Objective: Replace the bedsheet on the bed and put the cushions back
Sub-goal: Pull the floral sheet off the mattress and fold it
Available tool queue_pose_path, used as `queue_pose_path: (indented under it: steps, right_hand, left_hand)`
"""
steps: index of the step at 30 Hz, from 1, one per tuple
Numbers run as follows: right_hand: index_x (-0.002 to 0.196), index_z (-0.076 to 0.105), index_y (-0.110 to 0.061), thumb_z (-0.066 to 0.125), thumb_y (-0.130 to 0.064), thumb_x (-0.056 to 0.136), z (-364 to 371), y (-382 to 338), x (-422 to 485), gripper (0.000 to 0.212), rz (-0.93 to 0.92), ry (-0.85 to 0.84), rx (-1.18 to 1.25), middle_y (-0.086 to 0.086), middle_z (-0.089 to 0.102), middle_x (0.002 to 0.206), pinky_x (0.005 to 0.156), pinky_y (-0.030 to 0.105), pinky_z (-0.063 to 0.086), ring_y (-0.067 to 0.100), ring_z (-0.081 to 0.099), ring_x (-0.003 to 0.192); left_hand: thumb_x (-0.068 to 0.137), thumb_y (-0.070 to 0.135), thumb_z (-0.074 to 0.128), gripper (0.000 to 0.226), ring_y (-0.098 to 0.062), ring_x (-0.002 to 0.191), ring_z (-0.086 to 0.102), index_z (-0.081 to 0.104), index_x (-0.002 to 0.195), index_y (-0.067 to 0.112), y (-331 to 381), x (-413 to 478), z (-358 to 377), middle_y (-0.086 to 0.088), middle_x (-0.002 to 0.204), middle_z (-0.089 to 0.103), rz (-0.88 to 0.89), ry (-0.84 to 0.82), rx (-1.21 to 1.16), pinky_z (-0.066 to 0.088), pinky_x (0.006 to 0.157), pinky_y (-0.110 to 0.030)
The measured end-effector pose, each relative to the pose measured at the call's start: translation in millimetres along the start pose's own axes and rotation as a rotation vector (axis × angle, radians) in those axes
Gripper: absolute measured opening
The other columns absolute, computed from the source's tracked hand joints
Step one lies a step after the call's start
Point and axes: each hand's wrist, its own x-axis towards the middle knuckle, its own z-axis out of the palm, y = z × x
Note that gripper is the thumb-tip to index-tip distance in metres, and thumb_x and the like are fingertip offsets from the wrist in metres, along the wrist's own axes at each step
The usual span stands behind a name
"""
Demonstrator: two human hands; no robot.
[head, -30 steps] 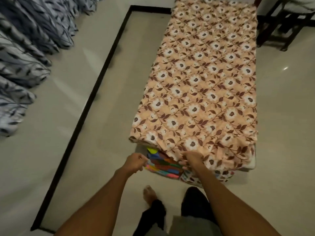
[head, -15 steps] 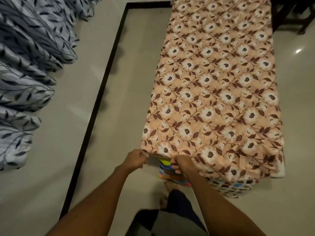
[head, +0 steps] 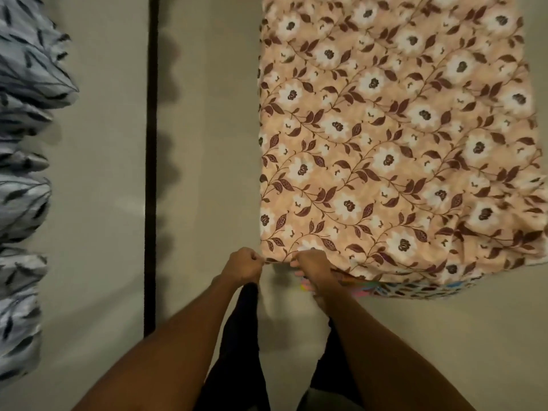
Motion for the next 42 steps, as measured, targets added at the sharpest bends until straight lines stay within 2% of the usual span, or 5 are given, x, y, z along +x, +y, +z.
queue_pose_path:
  steps: [4,14,24,31,42]
  right_hand:
    - [0.085,0.067,-0.017,0.064,-0.016,0.091,35.1,10.4,46.3,0.006,0.073,0.058,0.095,0.008,0.073,0.094,0.071,0.039,0.059,0.023,0.067,0.077]
    - [0.124,0.055,-0.009,0.063,-0.038,0.096,112.5,50.8,142.3,0.041,0.325,0.272,0.510,0.016,0.060,0.116,0.056,0.036,0.052,0.032,0.062,0.096]
    - [0.058,0.072,-0.023,0.087,-0.054,0.065,130.3,99.3,175.7,0.035,0.116,0.611,0.562,0.003,0.074,0.065,0.080,0.052,0.063,0.030,0.074,0.078]
    - [0.063,0.064,-0.005,0.078,-0.016,0.089,117.9,95.1,140.4,0.031,-0.035,0.558,0.568,0.010,0.061,0.063,0.061,0.037,0.050,0.021,0.056,0.060]
    - [0.088,0.073,-0.010,0.076,-0.022,0.091,94.1,61.4,17.6,0.012,-0.166,0.399,0.617,0.008,0.078,0.088,0.073,0.039,0.060,0.021,0.072,0.083]
  left_hand:
    - [0.098,0.033,0.062,0.026,-0.021,0.077,0.063,0.064,0.077,0.017,-8.6,63.5,-6.5,0.001,0.078,0.066,0.032,-0.046,0.078,0.046,0.070,-0.027]
    - [0.094,0.058,0.061,0.053,-0.026,0.076,0.068,0.071,0.094,0.006,-49.3,192.9,7.2,-0.008,0.086,0.071,0.014,-0.212,0.226,0.054,0.066,-0.031]
    - [0.077,0.032,0.074,0.022,-0.030,0.058,0.072,0.074,0.063,0.015,-79.0,249.2,40.6,-0.006,0.064,0.072,0.074,-0.009,0.171,0.064,0.058,-0.046]
    - [0.082,0.026,0.075,0.018,-0.022,0.074,0.074,0.076,0.065,0.020,-75.0,207.2,26.4,0.001,0.073,0.076,0.197,0.036,0.071,0.064,0.076,-0.038]
    - [0.089,0.018,0.068,0.020,-0.023,0.077,0.073,0.076,0.071,0.017,-26.0,86.1,-40.4,0.001,0.080,0.077,0.441,0.115,-0.010,0.062,0.074,-0.037]
